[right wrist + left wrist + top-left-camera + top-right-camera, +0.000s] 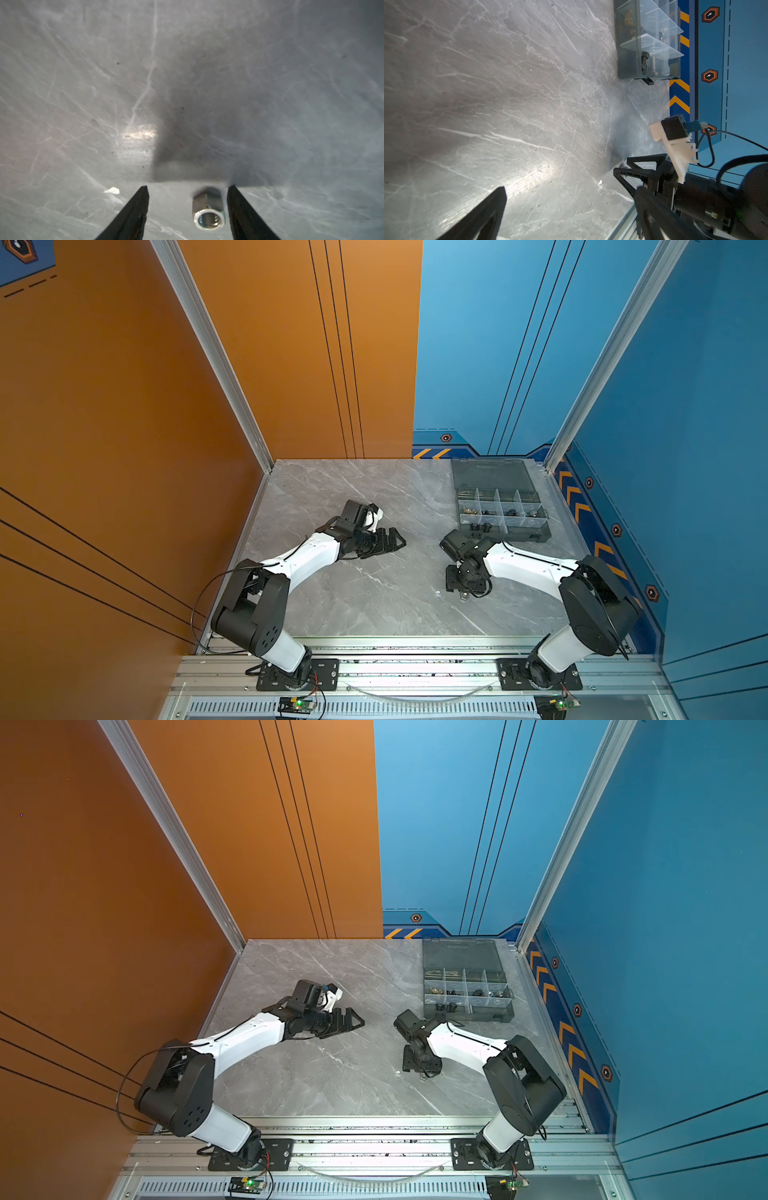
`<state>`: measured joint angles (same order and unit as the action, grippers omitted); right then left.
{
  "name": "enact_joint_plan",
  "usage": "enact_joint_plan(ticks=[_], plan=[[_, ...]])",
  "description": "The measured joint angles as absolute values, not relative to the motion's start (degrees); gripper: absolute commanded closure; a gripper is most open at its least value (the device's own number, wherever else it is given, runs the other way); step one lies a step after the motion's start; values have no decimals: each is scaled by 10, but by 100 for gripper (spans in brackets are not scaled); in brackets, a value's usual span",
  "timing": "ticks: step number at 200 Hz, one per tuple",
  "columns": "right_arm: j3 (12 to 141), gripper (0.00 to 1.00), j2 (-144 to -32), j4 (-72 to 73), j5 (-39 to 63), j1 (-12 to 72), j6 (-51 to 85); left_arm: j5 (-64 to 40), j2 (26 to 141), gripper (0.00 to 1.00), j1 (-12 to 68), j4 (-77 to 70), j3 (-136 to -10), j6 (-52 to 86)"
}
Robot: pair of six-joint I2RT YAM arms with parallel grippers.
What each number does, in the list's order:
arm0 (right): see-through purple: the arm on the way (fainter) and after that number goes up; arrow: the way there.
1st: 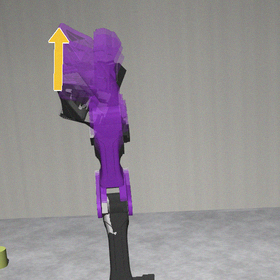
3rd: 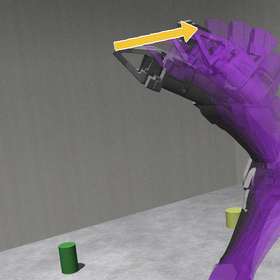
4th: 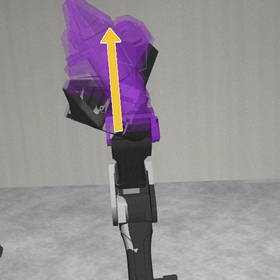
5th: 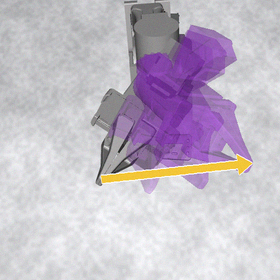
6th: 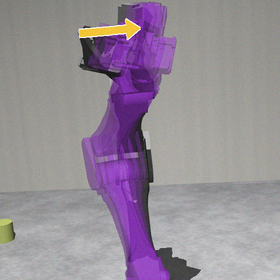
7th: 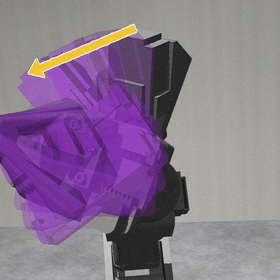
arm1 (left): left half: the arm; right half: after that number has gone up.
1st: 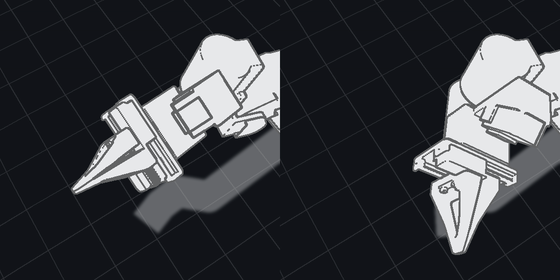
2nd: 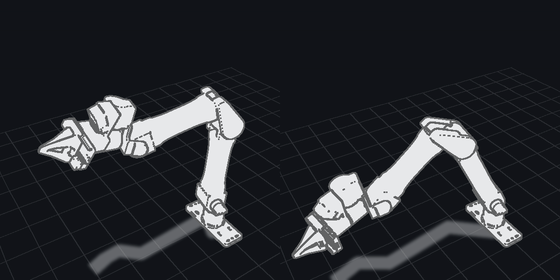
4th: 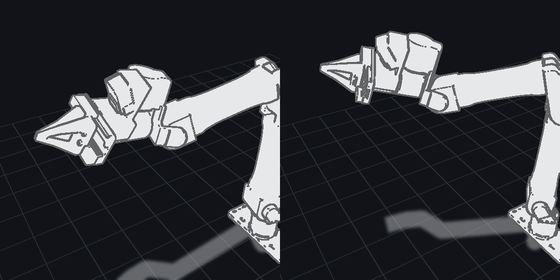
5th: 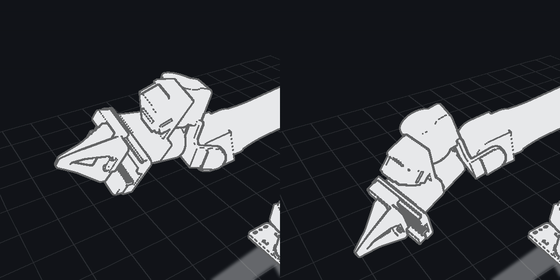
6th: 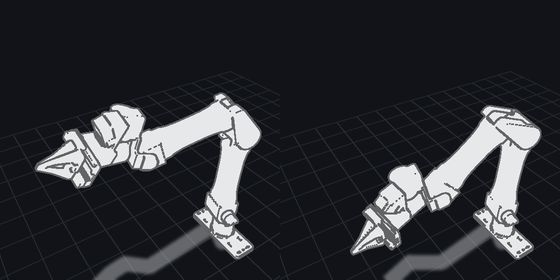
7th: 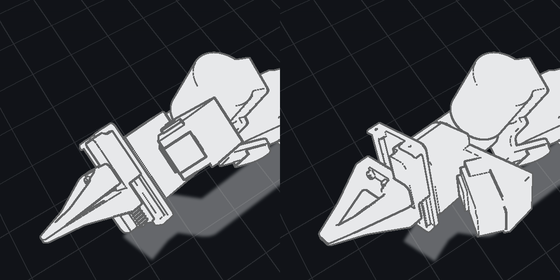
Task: Sort the screws and nuts into containers
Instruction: Pick up the nut from the bottom-center of the table.
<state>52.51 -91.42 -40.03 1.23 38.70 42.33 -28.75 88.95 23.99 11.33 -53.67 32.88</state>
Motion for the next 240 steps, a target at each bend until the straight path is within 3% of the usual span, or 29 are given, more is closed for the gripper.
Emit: enact_joint_plan(ticks=[148, 240], plan=[[513, 45, -922, -411, 13, 387, 388, -288, 884, 2, 240, 113, -537, 331], [512, 59, -922, -411, 12, 387, 377, -287, 883, 2, 241, 113, -537, 331]])
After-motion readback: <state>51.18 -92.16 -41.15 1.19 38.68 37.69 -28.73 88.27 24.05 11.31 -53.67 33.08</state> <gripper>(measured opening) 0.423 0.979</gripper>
